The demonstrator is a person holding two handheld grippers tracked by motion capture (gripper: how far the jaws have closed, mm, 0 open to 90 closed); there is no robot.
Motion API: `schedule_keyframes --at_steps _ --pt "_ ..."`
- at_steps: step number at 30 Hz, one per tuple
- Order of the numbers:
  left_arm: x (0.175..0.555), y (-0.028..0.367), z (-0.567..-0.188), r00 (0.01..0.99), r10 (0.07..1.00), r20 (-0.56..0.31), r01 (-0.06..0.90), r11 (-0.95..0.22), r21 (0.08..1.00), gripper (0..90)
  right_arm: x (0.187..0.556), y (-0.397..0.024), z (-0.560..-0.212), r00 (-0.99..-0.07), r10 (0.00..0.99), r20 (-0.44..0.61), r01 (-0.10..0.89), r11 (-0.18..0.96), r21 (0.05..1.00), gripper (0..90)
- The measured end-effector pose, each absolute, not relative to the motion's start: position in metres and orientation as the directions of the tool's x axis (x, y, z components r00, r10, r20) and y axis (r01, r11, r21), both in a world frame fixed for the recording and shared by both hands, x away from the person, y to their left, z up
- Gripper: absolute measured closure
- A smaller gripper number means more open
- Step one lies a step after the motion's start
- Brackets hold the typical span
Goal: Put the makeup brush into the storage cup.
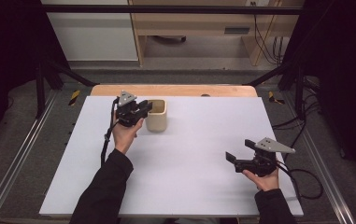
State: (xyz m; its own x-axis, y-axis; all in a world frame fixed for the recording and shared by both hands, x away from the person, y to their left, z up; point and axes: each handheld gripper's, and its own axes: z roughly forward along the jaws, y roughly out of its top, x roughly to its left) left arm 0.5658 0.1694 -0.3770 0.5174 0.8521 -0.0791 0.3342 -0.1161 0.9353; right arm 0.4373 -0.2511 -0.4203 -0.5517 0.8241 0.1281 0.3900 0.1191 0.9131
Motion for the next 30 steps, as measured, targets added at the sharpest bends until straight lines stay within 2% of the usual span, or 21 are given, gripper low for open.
schedule_keyframes --at_steps 3,9,14,30 --pt "0.556 0.177 -0.371 0.520 0.850 -0.087 0.335 -0.109 0.936 59.9 0.437 -0.252 -0.419 -0.555 0.822 0.127 0.384 0.118 0.916 5.7" --pt "0.539 0.189 -0.362 0.534 0.840 -0.095 0.306 -0.088 0.948 47.2 0.436 -0.253 -0.418 -0.552 0.825 0.123 0.377 0.115 0.919 5.5" --pt "0.522 0.199 -0.360 0.560 0.826 -0.066 0.292 -0.123 0.948 37.7 0.435 -0.252 -0.417 -0.551 0.825 0.130 0.373 0.104 0.922 5.5" --pt "0.480 0.221 -0.369 0.599 0.799 -0.052 0.284 -0.151 0.947 19.1 0.433 -0.252 -0.415 -0.551 0.825 0.127 0.362 0.099 0.927 5.4"
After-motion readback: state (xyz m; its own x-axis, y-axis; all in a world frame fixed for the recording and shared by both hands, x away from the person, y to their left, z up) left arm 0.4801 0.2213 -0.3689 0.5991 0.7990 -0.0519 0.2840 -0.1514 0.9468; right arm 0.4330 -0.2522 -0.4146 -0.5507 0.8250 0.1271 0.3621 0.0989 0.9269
